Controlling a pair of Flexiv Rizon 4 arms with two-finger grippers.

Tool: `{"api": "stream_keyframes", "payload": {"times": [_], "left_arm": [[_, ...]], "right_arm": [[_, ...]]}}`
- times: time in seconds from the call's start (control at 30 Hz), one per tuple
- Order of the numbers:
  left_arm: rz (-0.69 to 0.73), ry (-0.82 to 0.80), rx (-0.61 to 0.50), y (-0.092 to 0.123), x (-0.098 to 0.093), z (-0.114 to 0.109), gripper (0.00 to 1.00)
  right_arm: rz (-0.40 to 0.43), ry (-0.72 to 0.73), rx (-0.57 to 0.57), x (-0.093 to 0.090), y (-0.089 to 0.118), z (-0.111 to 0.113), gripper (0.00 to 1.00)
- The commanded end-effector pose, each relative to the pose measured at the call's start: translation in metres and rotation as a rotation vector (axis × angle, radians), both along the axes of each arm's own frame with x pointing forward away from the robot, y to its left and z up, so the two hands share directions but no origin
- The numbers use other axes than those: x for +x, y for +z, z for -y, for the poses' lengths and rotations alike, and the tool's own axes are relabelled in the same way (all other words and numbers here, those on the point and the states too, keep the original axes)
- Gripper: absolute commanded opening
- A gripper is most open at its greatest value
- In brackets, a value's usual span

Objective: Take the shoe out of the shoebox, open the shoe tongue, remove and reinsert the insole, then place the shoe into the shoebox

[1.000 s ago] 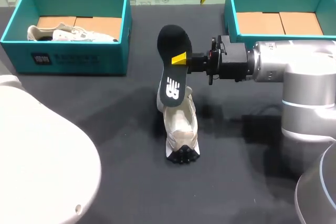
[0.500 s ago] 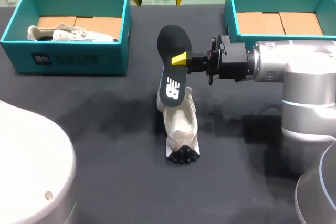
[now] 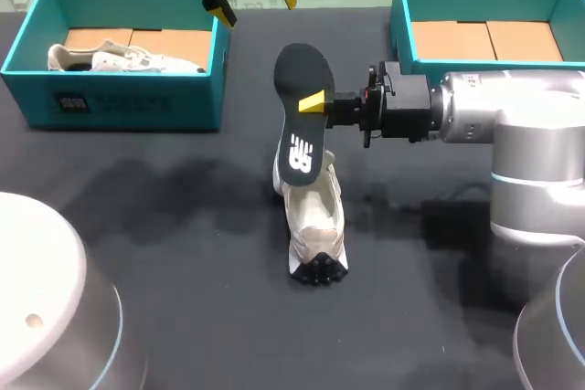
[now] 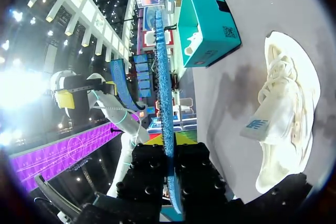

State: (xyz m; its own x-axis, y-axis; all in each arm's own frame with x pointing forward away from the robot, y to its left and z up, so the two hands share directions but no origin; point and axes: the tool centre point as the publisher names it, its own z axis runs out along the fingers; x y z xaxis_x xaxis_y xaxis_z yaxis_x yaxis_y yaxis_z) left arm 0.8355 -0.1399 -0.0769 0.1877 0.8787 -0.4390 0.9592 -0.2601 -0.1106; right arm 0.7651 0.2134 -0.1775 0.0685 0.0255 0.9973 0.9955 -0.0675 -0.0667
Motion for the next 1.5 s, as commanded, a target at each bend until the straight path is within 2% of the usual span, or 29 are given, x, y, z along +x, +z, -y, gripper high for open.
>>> {"api": "stream_keyframes", "payload": {"times": [0.03,0.1,0.43,0.53,0.63,0.73,1.13,1.33,1.43,1.5], "left_arm": [[-0.09,0.019,-0.376,-0.02,-0.004,-0.011,1.0],[-0.13,0.005,-0.448,-0.018,-0.005,-0.018,1.0],[-0.122,0.009,-0.449,-0.014,-0.005,-0.023,1.0],[-0.069,0.014,-0.482,-0.035,-0.018,-0.018,1.0],[-0.056,0.041,-0.587,-0.054,-0.029,-0.021,1.0],[-0.054,0.066,-0.631,-0.065,-0.037,-0.026,1.0],[-0.054,0.066,-0.631,-0.065,-0.037,-0.026,1.0],[0.004,0.18,-0.758,-0.101,-0.034,-0.012,1.0],[-0.008,0.215,-0.878,-0.105,-0.029,-0.009,1.0],[-0.011,0.209,-0.887,-0.104,-0.026,-0.009,1.0]], "right_arm": [[-0.001,0.0,-0.003,-0.001,0.0,-0.001,0.0],[-0.001,0.0,-0.003,-0.001,0.0,-0.001,0.0],[-0.001,0.0,-0.003,-0.001,0.0,-0.001,0.0],[-0.001,0.0,-0.003,-0.001,0.0,-0.001,0.0],[-0.001,0.0,-0.003,-0.001,0.0,-0.001,0.0],[-0.001,0.0,-0.003,-0.001,0.0,-0.001,0.0],[-0.001,0.0,-0.003,-0.001,0.0,-0.001,0.0],[-0.001,0.0,-0.003,-0.001,0.0,-0.001,0.0],[-0.001,0.0,-0.003,-0.001,0.0,-0.001,0.0],[-0.001,0.0,-0.003,-0.001,0.0,-0.001,0.0]]}}
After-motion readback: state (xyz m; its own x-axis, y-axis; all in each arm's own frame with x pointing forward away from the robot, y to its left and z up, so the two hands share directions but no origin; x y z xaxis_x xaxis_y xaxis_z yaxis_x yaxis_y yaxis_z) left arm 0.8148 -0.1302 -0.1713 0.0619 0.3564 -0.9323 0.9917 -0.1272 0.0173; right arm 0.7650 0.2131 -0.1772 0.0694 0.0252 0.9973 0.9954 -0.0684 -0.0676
